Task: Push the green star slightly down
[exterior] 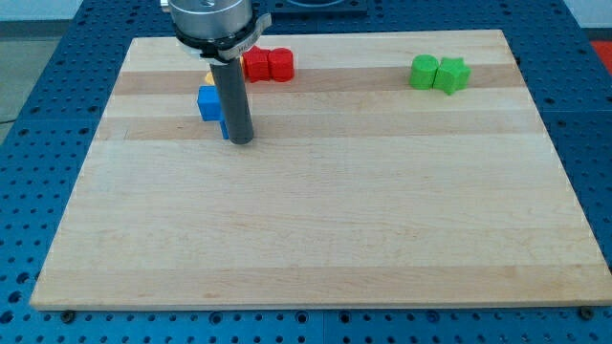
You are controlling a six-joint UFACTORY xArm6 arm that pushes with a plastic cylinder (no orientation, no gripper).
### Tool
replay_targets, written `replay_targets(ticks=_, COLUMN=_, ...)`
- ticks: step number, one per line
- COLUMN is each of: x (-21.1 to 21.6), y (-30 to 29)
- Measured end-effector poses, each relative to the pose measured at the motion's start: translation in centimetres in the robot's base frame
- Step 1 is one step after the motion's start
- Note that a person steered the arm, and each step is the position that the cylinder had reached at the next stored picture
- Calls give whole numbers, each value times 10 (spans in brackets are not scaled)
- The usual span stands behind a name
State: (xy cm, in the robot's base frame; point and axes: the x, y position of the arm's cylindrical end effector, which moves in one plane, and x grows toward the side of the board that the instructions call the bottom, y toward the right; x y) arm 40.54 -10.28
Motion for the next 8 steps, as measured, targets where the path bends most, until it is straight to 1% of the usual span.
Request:
replay_targets(ticks=1, x=12, y=3)
replay_targets(ticks=2, x=11, y=86)
replay_targets(ticks=3, x=7, y=219)
replay_targets(ticks=4, x=-4, y=332)
replay_targets(ticks=5, x=-67, y=361)
replay_targets(ticks=6, x=-122, y=360)
replay_targets(ticks=7, x=-128, y=341)
replay_targets(ticks=8, x=-113, y=319)
